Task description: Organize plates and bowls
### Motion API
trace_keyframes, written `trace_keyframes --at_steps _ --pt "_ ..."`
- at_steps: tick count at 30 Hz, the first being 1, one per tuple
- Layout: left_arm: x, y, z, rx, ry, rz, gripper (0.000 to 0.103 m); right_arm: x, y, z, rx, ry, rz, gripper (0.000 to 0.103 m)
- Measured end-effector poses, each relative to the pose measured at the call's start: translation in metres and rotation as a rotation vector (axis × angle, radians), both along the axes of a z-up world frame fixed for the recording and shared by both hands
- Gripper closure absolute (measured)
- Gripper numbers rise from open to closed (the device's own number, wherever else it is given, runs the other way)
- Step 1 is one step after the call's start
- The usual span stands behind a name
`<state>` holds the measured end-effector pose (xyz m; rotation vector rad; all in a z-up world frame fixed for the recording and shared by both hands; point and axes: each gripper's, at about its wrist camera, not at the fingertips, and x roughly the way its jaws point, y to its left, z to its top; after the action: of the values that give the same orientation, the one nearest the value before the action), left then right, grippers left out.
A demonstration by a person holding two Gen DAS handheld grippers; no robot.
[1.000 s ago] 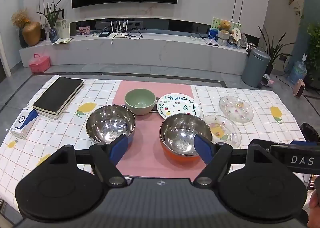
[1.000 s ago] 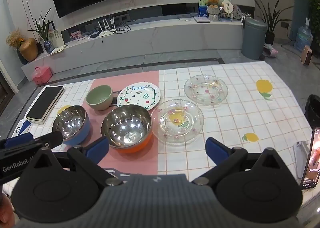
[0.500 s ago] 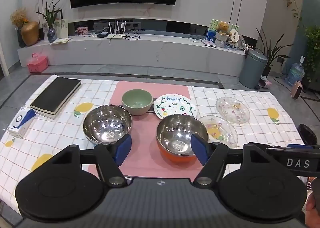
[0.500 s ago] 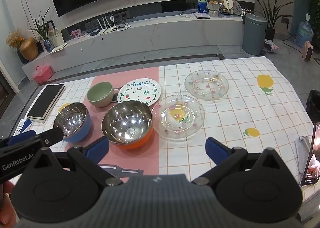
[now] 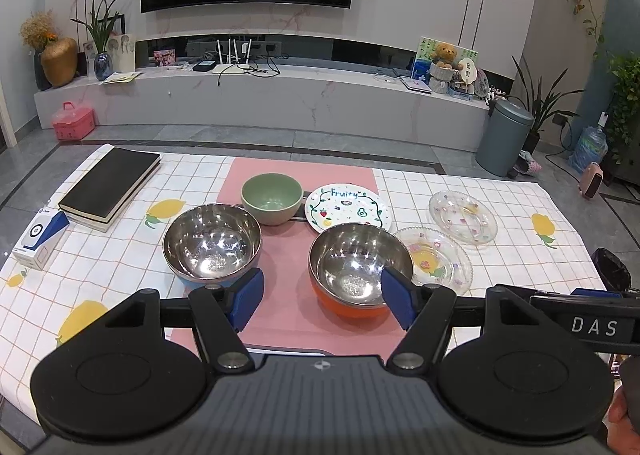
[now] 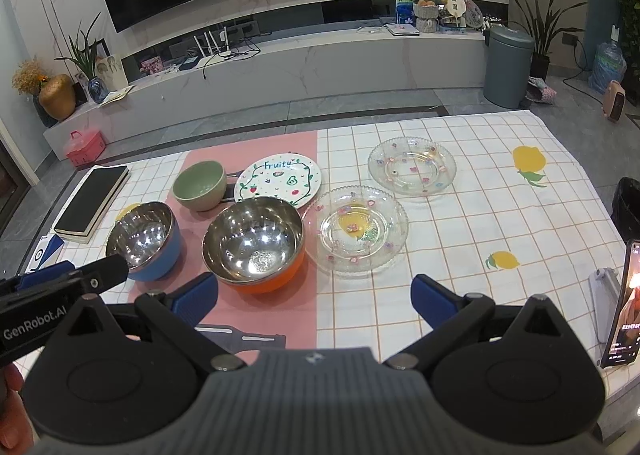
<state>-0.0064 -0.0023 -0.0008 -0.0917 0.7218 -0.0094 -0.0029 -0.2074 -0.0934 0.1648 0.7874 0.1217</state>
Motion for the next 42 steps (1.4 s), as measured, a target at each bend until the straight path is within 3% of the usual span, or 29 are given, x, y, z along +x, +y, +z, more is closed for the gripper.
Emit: trace_keyframes --at_steps 42 --pt "0.0031 0.001 -0.0064 0.006 0.016 -0.006 0.024 0.0058 0.0048 -0.0006 -0.017 0.021 0.011 0.003"
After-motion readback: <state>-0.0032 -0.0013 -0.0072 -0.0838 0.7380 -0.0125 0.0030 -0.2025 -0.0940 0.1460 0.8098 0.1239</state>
